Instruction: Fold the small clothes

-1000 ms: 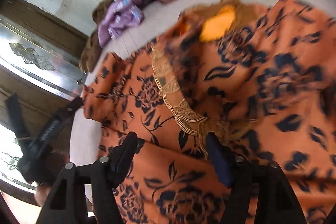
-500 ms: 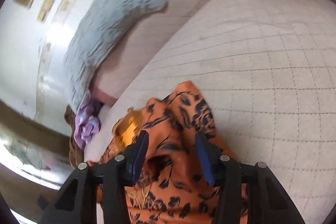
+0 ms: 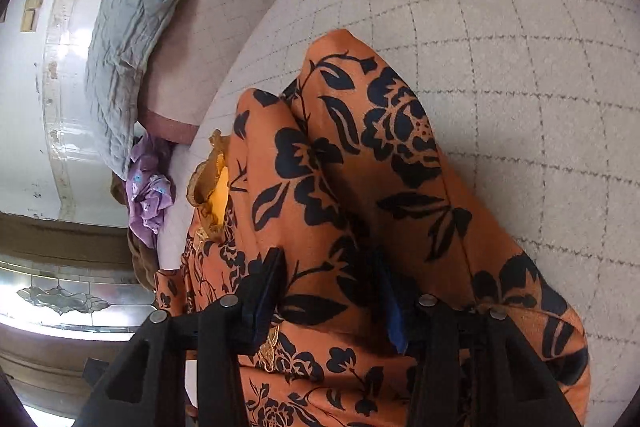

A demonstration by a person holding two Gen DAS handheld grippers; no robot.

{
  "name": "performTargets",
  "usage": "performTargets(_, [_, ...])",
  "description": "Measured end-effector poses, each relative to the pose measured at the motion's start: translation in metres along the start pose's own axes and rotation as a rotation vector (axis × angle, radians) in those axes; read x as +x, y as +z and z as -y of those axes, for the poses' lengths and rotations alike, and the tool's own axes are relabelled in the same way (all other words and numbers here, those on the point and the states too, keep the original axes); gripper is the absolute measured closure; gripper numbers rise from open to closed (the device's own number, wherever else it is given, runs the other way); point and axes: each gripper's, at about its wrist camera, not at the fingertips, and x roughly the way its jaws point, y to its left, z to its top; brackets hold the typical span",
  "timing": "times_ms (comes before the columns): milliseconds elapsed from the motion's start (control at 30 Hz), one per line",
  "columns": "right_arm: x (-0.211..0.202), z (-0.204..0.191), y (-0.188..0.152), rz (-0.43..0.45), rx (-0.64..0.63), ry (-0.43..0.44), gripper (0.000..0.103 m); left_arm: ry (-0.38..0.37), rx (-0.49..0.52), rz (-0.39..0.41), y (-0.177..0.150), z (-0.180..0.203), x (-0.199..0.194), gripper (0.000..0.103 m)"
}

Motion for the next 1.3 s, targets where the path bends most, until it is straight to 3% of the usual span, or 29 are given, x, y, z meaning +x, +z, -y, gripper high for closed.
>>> performTargets(100, [0.003, 0.002, 0.0, -0.004, 0.018, 0.008, 0.054, -0.016, 0.047, -0.036, 0.002, 0.012, 0.017, 0.007])
performTargets(167, [-0.002, 0.004, 0.0, -0.005, 0.012, 0.004, 0.054, -0.055, 0.033, -0.07, 0.005, 0.012, 0.027, 0.026])
performTargets(200, [0.002, -0.001, -0.001, -0.006, 0.007, -0.001, 0.054, -0.092, 0.015, -0.1, 0.006, 0.009, 0.031, 0.047])
performTargets(233, [0.009, -0.009, -0.002, -0.006, 0.005, -0.005, 0.054, -0.133, -0.014, -0.143, 0.006, 0.007, 0.036, 0.059])
performTargets(333, [0.026, -0.024, -0.004, -0.008, 0.002, -0.011, 0.054, -0.157, -0.037, -0.168, 0.003, 0.003, 0.039, 0.067])
performTargets(467, [0.029, -0.03, -0.005, -0.006, -0.014, -0.027, 0.054, -0.154, -0.051, -0.164, 0.003, 0.0, 0.034, 0.068])
performTargets(633, [0.024, -0.026, -0.005, -0.005, -0.02, -0.031, 0.054, -0.077, -0.076, -0.172, 0.002, -0.009, 0.033, 0.039])
performTargets(800, [0.024, -0.025, -0.005, -0.004, -0.015, -0.028, 0.054, -0.111, -0.116, -0.196, -0.003, -0.015, 0.039, 0.039])
performTargets(833, [0.024, -0.026, -0.006, -0.002, -0.018, -0.032, 0.054, -0.108, -0.102, -0.191, -0.003, -0.013, 0.038, 0.042])
performTargets(933, [0.024, -0.027, -0.006, 0.002, -0.027, -0.039, 0.054, -0.079, -0.058, -0.178, -0.005, -0.005, 0.038, 0.074])
performTargets(1033, [0.024, -0.026, -0.006, 0.001, -0.026, -0.038, 0.054, -0.078, -0.076, -0.152, -0.004, -0.011, 0.034, 0.094])
performTargets(1100, [0.024, -0.026, -0.006, -0.001, -0.027, -0.037, 0.054, -0.125, -0.116, -0.113, 0.002, -0.017, 0.022, 0.094])
performTargets(1167, [0.023, -0.027, -0.005, -0.004, -0.033, -0.036, 0.054, -0.137, -0.092, -0.063, 0.01, -0.015, 0.004, 0.094])
performTargets(1300, [0.014, -0.036, -0.005, 0.017, -0.08, -0.041, 0.052, -0.09, -0.008, 0.004, 0.022, -0.014, -0.028, 0.094])
